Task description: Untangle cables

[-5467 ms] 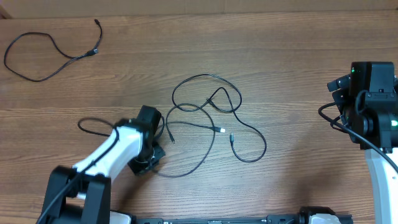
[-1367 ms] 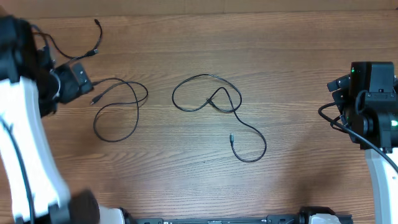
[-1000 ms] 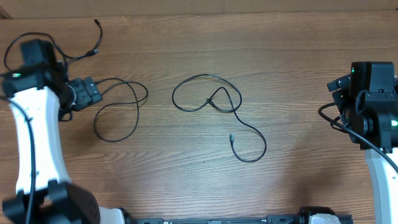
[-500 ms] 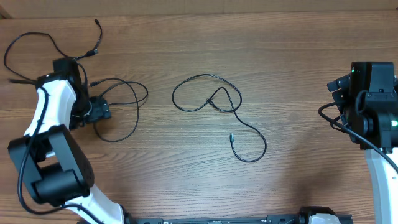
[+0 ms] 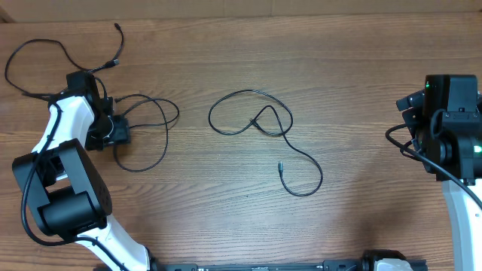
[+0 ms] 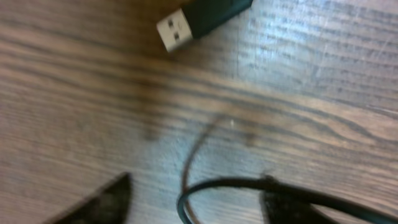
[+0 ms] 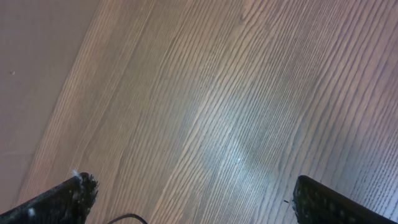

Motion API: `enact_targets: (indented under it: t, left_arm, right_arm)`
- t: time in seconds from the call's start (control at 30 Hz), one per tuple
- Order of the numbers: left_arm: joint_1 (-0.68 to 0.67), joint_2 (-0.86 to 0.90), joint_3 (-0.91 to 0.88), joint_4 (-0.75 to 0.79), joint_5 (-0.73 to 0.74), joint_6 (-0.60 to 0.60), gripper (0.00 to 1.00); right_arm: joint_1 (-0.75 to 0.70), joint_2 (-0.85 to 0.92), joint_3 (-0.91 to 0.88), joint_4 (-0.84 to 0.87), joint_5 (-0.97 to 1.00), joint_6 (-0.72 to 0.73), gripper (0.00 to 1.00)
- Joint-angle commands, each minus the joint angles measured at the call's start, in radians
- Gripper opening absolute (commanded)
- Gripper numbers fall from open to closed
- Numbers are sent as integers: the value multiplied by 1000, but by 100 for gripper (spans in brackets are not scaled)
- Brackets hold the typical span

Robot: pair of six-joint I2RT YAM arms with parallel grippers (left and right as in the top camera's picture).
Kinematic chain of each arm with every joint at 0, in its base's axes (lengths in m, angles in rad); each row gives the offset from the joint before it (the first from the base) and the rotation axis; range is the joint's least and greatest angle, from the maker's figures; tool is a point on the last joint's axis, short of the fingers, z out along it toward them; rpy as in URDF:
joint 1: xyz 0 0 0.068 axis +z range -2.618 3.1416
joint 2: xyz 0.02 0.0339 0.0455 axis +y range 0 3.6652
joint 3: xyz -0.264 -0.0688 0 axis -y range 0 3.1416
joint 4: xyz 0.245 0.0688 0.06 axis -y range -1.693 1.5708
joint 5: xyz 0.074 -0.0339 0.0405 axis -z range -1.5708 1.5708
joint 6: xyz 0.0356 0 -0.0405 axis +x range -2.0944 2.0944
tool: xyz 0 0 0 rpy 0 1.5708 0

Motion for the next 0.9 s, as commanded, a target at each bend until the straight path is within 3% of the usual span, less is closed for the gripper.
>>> enact_targets:
  t: [0.0,0.07,0.17,0.33,0.47,0.5,0.53,0.7,0.87]
  left_arm:
    - [6,11,-29,34,49,12,53]
    - [6,11,-48,58,69,12,66]
    - [6,11,-87,94,69,12,67]
    - [6,11,-119,123,69,12,53]
    - [6,11,-115,128,69,11,29]
    - [6,11,-112,127,69,11,12]
    - [6,11,-107,125,69,10,4]
    - [6,2,-26,45,61,-55,4]
    - [6,-27,177,-137,-2,-133,4]
  right_arm:
    - [-3,-3,7,5,15,-3,100]
    - [-3,-3,7,5,15,-3,100]
    - [-3,-3,7,5,15,-3,100]
    - [-3,-3,7,5,15,-3,100]
    - [-3,-3,7,5,15,-3,100]
    - [-3,-3,7,5,15,-3,100]
    - [-3,-3,7,5,15,-3,100]
    - [-3,-3,7,5,15,-3,100]
    - [-3,-3,7,5,15,-3,100]
